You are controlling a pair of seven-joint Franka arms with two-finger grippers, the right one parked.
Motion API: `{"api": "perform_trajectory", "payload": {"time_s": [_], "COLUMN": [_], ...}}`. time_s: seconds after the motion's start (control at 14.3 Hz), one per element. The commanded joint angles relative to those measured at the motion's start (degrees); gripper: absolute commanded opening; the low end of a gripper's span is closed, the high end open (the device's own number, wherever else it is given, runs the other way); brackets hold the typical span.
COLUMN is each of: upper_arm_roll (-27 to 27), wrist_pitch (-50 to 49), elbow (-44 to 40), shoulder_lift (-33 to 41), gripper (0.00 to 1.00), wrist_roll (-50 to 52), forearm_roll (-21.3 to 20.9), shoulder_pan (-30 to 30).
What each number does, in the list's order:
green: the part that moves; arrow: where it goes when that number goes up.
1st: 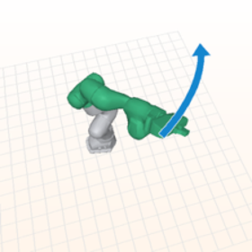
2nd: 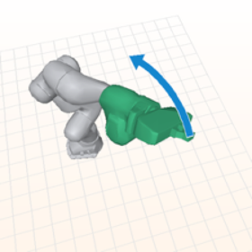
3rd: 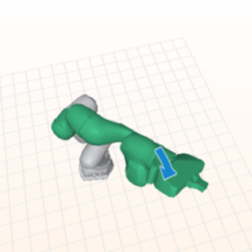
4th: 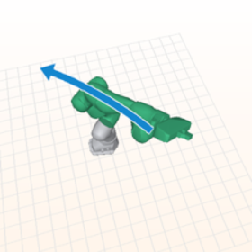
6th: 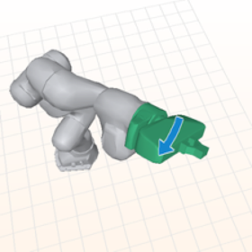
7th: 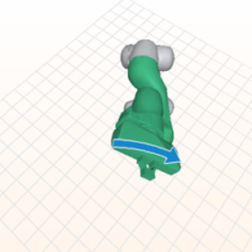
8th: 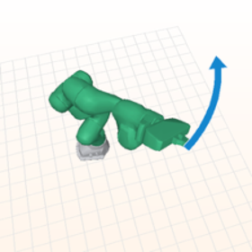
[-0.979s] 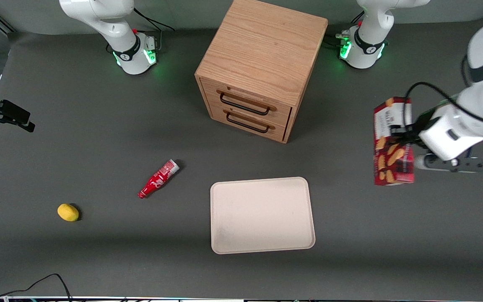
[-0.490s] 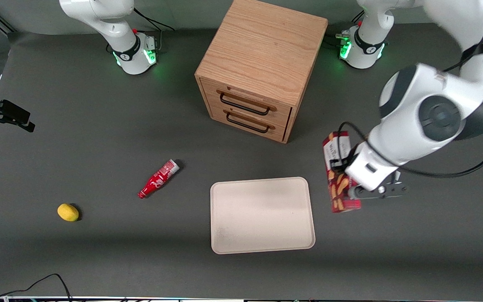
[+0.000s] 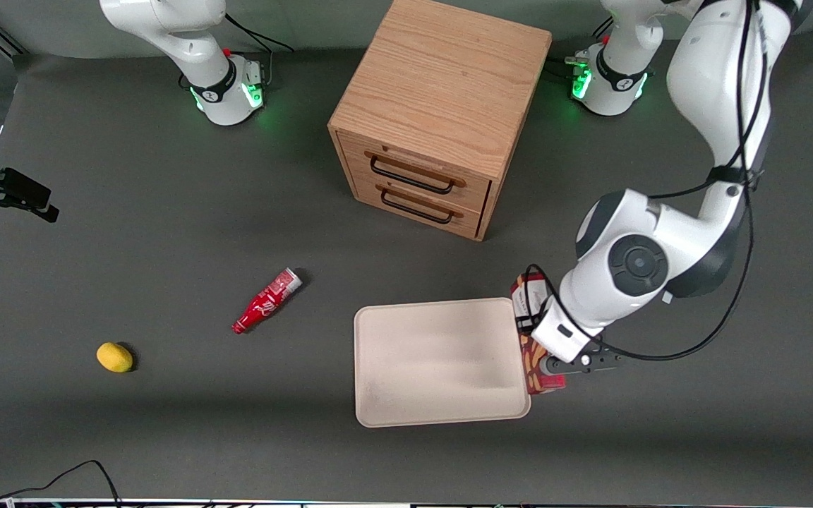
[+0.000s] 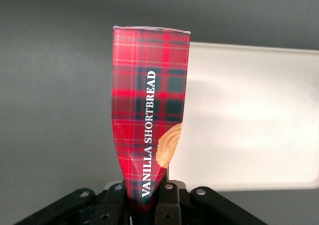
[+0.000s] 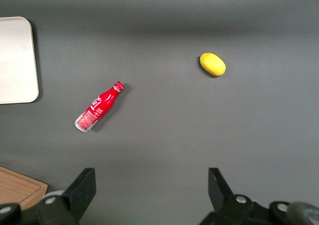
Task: Place red cookie box on tray
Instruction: 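Lower the cookie box onto the tray's edge and open the gripper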
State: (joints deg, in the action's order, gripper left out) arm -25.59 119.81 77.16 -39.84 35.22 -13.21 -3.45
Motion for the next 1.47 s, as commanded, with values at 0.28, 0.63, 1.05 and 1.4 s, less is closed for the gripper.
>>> {"api": "perform_trajectory", "payload": {"time_s": [0.28, 0.63, 1.05, 1.4], "upper_arm_roll": [-0.3, -0.3, -0.3, -0.4], "wrist_pitch": [7.0, 11.2, 11.1, 3.7], "elbow": [-0.3, 1.5, 1.8, 1.5], "shoulder_lift": [-6.4, -8.4, -8.5, -4.7], "gripper": [0.00, 0.00, 1.00, 1.00], "wrist_roll": [3.2, 5.5, 5.4, 4.7], "forearm_roll": [-7.8, -9.3, -10.3, -10.1], "shoulder_pan": [-1.4, -1.4, -1.4, -0.8]}}
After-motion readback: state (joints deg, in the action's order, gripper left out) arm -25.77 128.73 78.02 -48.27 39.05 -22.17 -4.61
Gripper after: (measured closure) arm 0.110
